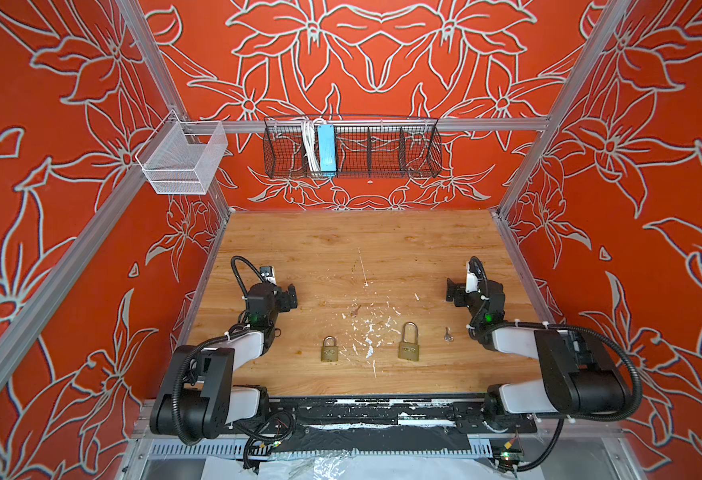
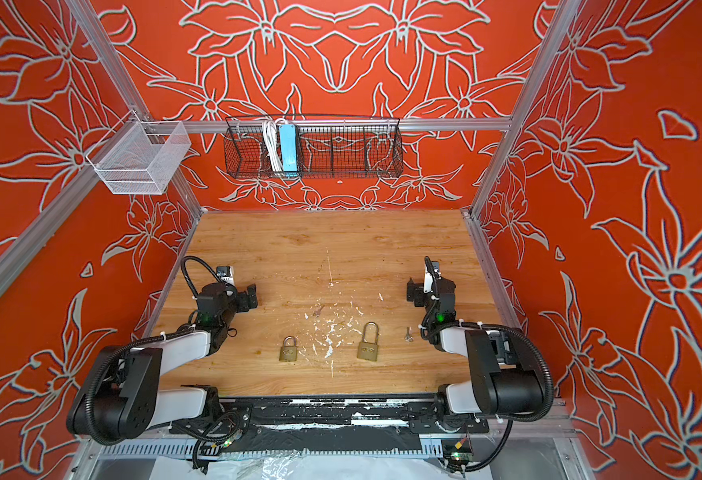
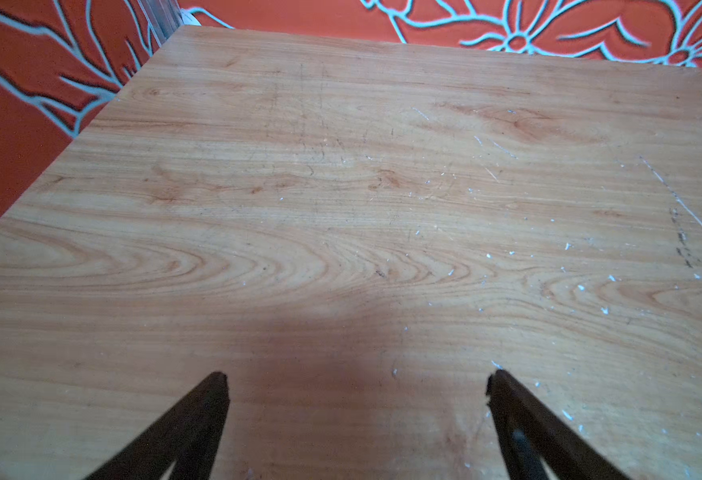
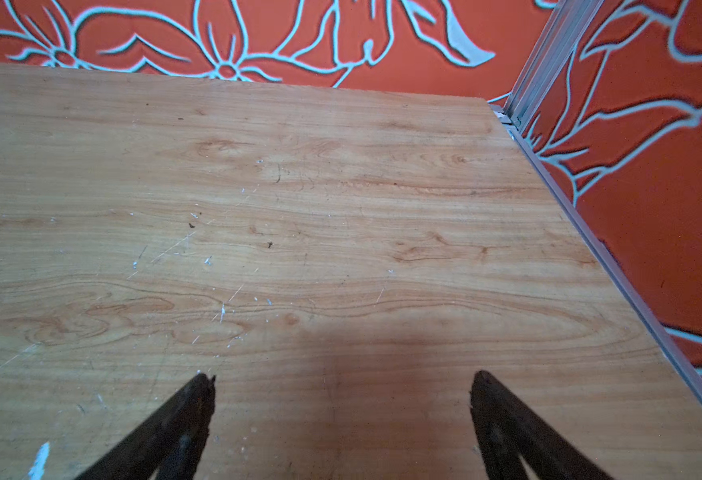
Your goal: Unlock with the key
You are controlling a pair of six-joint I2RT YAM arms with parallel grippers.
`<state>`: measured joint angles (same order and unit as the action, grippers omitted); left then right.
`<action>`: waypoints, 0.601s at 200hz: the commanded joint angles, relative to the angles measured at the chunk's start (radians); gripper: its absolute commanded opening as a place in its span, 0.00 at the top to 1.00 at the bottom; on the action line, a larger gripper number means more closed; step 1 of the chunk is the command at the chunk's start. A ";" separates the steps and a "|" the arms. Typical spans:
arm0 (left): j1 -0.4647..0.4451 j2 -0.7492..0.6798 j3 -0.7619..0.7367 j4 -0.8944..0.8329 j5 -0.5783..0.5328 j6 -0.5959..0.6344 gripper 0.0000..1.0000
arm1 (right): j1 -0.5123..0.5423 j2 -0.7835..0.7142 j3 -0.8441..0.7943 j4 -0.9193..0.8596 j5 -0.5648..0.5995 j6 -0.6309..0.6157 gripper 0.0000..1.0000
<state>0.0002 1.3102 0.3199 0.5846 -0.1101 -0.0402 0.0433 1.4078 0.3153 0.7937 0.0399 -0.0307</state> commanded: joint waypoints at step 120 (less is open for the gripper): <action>-0.002 0.000 0.017 0.018 0.000 0.017 0.03 | 0.018 -0.009 -0.022 0.047 0.016 -0.023 0.02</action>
<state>-0.0002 1.3102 0.3199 0.5850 -0.1104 -0.0402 0.0547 1.4078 0.3050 0.8185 0.0441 -0.0387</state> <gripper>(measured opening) 0.973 0.978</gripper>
